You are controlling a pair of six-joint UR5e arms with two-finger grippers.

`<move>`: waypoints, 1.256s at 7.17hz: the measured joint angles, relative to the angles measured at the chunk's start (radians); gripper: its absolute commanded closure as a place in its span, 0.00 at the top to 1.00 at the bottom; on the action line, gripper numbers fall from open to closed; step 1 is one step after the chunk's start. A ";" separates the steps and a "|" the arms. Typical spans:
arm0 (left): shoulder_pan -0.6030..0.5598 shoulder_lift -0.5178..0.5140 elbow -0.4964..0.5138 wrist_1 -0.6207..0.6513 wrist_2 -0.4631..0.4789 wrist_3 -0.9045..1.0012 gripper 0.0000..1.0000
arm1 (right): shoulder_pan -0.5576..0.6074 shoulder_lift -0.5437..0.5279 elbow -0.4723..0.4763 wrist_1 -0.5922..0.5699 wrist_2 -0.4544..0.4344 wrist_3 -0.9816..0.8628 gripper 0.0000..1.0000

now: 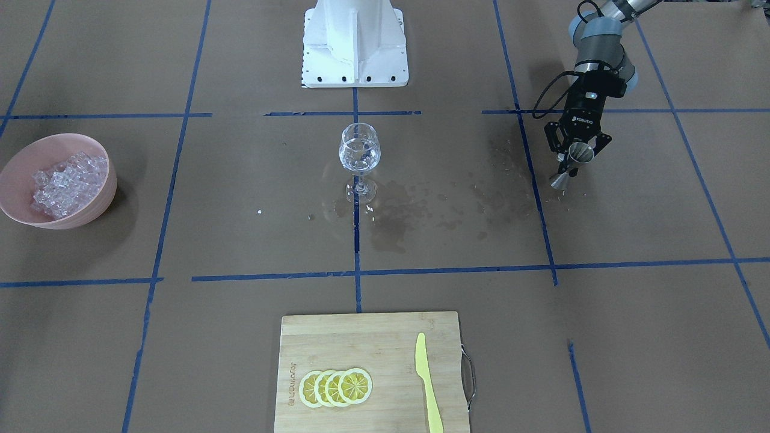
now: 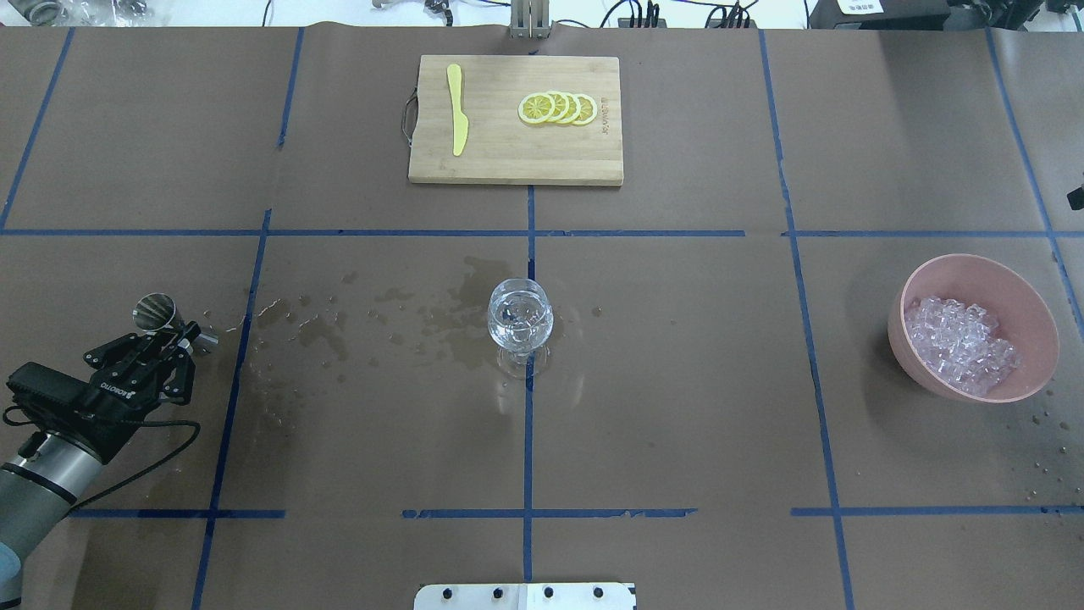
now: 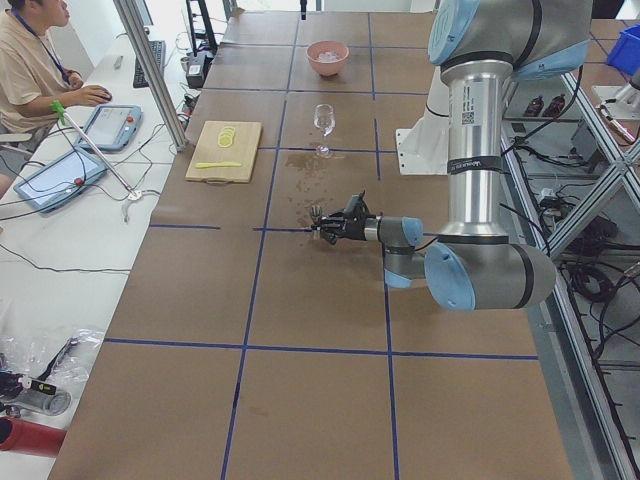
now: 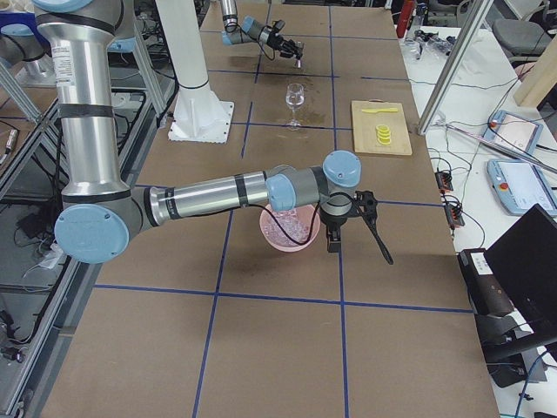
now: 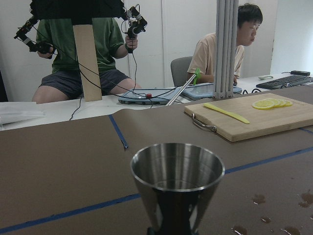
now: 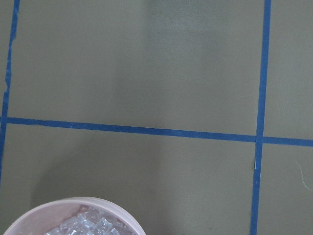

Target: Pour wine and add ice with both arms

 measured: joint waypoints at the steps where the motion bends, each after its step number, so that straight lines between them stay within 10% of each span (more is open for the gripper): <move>1: 0.000 -0.001 0.011 0.003 -0.007 -0.008 0.00 | -0.001 0.000 0.001 0.000 0.000 0.000 1.00; 9: 0.002 -0.006 0.029 0.019 -0.054 -0.023 0.09 | -0.002 -0.002 0.005 0.000 0.001 0.000 1.00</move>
